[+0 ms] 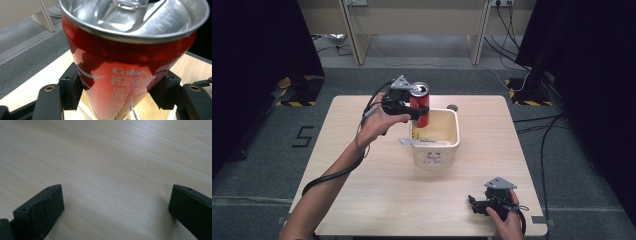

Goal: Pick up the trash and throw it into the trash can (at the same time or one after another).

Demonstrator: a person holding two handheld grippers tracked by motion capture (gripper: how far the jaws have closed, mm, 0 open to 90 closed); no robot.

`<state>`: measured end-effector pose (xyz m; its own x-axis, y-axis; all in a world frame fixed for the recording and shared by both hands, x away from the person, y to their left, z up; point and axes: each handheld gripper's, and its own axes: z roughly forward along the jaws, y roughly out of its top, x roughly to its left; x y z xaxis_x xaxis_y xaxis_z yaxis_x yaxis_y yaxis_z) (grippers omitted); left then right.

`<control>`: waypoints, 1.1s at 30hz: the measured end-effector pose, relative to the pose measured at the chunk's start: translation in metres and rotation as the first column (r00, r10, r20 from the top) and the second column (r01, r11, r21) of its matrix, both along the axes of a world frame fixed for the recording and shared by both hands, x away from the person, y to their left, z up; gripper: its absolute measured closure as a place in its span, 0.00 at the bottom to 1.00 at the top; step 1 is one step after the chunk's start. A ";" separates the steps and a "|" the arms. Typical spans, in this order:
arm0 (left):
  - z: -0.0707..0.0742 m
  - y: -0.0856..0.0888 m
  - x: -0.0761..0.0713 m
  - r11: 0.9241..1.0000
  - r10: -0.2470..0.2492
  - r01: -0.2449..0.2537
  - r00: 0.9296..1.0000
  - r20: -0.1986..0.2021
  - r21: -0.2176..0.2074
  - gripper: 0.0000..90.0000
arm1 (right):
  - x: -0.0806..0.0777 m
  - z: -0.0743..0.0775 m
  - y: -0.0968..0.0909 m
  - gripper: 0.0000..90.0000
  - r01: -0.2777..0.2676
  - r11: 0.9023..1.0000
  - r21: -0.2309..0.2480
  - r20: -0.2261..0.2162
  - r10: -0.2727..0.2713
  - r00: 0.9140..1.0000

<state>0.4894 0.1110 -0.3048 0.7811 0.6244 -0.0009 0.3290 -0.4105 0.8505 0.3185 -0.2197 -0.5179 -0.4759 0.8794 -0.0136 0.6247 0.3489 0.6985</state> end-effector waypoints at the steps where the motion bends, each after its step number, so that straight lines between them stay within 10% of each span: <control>1: -0.001 -0.002 0.000 1.000 -0.003 0.003 1.000 -0.003 0.001 0.39 | 0.000 0.000 0.000 0.00 0.001 1.000 -0.001 0.000 -0.001 1.000; 33: -0.034 -0.017 0.012 0.996 -0.065 0.069 0.995 -0.077 0.053 0.38 | 0.000 0.000 0.000 0.00 -0.005 1.000 0.001 0.000 0.005 1.000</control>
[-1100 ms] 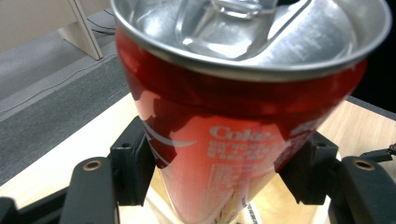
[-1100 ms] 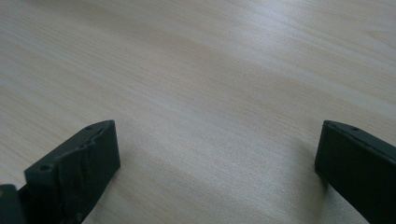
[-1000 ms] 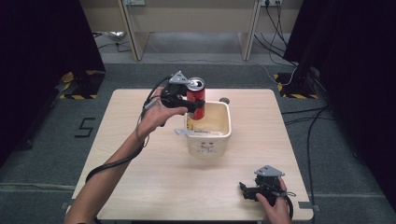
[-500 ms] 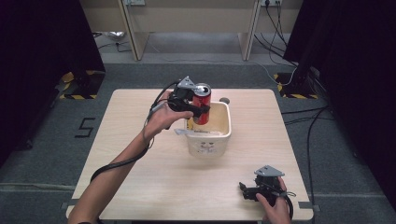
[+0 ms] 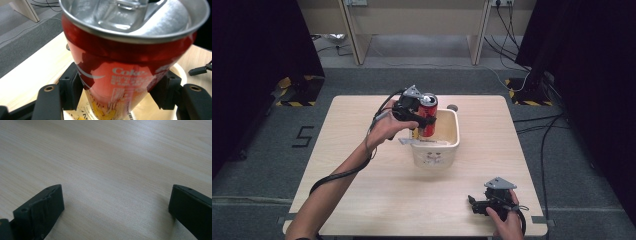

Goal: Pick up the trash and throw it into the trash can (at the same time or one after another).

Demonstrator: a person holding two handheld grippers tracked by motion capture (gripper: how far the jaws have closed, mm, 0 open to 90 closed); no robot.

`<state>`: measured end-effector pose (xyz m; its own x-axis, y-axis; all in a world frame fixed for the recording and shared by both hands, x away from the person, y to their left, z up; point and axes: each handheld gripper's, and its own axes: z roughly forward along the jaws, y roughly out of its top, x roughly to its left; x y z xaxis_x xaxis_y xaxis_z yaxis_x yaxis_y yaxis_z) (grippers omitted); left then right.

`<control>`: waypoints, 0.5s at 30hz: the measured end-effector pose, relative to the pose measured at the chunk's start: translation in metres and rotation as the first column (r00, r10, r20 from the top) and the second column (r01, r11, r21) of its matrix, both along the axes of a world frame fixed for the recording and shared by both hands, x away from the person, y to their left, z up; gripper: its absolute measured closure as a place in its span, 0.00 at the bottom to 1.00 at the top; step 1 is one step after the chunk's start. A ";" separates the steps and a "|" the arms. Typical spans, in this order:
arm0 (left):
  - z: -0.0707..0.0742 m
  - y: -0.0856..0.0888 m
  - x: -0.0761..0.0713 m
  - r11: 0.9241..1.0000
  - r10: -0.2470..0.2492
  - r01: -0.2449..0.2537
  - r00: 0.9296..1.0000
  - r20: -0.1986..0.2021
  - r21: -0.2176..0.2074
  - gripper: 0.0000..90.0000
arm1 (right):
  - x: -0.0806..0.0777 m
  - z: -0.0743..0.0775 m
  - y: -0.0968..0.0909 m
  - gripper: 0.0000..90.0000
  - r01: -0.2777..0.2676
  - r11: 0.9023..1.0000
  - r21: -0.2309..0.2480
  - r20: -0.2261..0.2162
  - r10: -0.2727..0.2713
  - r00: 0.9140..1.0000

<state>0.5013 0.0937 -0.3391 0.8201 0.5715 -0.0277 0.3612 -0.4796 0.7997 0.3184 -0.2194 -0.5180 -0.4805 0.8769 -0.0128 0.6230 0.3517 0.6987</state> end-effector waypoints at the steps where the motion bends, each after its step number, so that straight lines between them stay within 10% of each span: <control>1: -0.001 0.001 0.001 1.000 0.000 0.000 1.000 -0.004 0.001 0.38 | 0.000 0.000 0.000 0.00 -0.002 1.000 -0.001 0.002 0.002 1.000; 15: -0.015 0.010 0.005 1.000 0.002 -0.002 0.999 -0.037 0.002 0.38 | 0.000 0.000 0.000 0.00 0.000 1.000 0.001 0.000 0.000 1.000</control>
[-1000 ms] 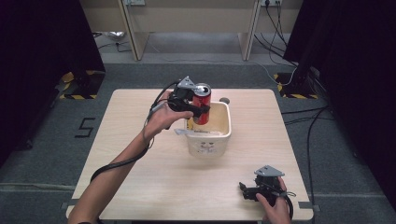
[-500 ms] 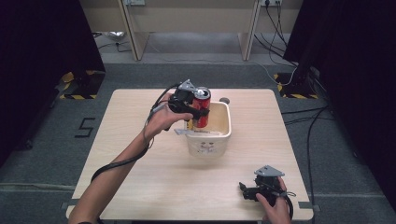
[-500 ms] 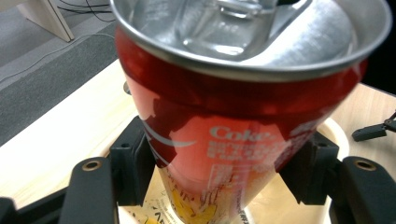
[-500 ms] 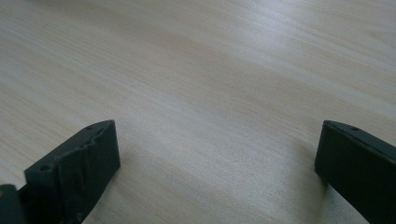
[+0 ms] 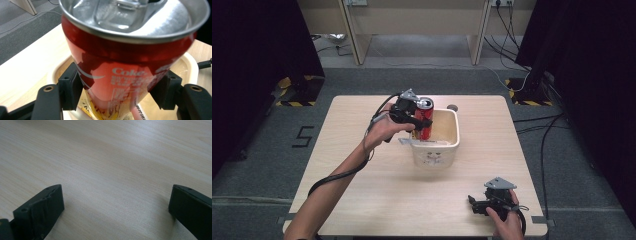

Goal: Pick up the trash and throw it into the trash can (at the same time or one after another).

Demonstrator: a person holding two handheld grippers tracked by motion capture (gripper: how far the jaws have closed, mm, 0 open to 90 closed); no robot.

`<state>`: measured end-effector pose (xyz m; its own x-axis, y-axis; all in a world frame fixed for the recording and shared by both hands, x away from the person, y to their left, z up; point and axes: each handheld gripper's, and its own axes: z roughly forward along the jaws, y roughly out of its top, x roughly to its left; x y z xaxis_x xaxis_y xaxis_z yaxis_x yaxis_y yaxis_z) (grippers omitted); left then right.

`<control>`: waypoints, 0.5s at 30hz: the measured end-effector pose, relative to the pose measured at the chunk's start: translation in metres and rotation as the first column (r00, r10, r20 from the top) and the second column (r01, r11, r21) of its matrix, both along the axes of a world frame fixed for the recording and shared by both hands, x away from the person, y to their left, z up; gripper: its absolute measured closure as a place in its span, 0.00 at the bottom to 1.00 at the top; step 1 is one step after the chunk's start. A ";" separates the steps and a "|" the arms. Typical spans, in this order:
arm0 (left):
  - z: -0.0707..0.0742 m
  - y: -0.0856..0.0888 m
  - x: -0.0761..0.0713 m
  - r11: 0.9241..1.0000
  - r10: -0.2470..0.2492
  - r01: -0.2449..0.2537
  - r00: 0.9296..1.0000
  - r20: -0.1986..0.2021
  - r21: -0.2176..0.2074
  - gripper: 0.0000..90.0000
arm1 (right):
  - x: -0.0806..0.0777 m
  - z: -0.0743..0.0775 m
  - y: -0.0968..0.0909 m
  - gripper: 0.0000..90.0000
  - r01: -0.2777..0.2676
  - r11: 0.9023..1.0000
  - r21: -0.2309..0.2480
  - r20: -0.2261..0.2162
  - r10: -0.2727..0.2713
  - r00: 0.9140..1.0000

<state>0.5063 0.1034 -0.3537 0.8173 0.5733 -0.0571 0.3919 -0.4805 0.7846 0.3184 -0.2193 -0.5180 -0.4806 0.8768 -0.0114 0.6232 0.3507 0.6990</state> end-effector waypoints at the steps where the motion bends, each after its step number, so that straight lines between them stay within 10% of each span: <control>1: 0.000 0.000 0.000 1.000 0.003 -0.003 1.000 -0.001 -0.002 0.38 | 0.000 0.000 0.000 0.00 -0.002 1.000 -0.001 0.001 0.002 1.000; 15: 0.000 0.002 0.000 1.000 -0.008 0.007 0.999 -0.035 -0.030 0.27 | 0.000 0.000 0.000 0.00 0.000 1.000 0.001 -0.001 0.000 1.000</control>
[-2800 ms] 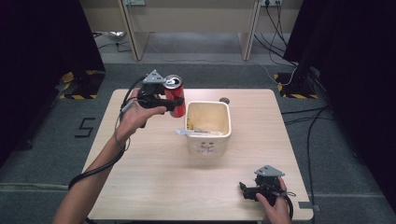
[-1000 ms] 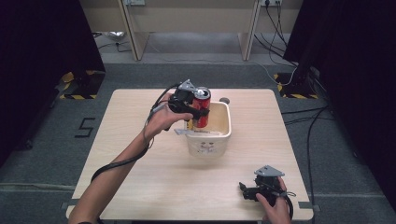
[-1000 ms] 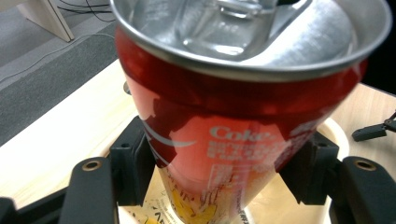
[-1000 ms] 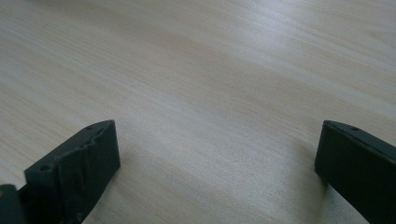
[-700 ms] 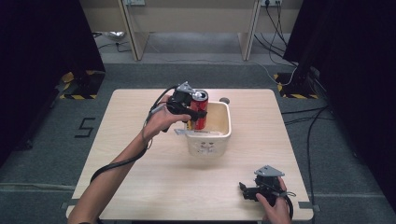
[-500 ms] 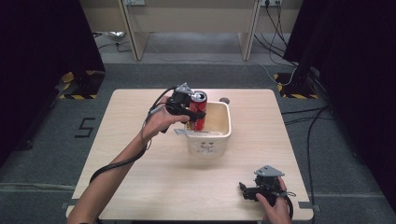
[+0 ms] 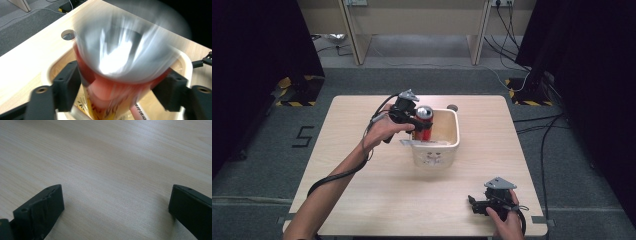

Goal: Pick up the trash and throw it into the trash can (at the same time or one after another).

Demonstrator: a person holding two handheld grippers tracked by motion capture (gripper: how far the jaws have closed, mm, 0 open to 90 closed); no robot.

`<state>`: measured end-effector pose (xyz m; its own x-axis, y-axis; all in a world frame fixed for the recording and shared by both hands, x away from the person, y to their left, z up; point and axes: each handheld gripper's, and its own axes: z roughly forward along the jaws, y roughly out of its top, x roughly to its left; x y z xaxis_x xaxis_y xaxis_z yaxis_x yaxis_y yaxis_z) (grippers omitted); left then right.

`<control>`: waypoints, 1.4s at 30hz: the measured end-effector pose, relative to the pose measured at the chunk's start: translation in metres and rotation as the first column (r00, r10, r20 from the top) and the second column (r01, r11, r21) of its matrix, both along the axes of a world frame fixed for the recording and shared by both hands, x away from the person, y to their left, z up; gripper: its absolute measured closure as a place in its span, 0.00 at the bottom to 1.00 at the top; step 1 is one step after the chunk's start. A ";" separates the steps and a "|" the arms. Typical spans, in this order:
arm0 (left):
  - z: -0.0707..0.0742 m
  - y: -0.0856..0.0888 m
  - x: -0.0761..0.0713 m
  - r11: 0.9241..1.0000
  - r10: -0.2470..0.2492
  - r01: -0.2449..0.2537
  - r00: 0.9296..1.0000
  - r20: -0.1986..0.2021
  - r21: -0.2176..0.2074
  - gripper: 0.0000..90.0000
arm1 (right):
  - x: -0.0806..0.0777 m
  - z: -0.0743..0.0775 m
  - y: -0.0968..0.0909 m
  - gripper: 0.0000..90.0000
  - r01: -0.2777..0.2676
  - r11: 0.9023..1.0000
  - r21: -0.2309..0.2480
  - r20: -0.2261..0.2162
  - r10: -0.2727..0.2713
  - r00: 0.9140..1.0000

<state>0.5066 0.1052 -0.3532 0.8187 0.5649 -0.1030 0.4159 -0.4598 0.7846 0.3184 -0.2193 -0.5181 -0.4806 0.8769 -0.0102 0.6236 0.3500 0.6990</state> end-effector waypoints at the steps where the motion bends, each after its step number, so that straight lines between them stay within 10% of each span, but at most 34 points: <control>1: 0.001 0.001 0.000 1.000 0.000 0.000 1.000 -0.001 -0.005 0.25 | 0.000 0.000 0.000 0.00 0.000 1.000 0.000 0.000 0.000 1.000; 42: 0.019 0.048 -0.010 0.993 0.084 -0.081 0.996 0.027 -0.087 0.22 | 0.000 0.000 0.000 0.00 0.000 1.000 0.001 -0.002 0.000 1.000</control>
<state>0.4965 0.1533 -0.3338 0.7731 0.6209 -0.1299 0.4253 -0.3555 0.8323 0.3183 -0.2191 -0.5181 -0.4807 0.8768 -0.0089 0.6247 0.3495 0.6983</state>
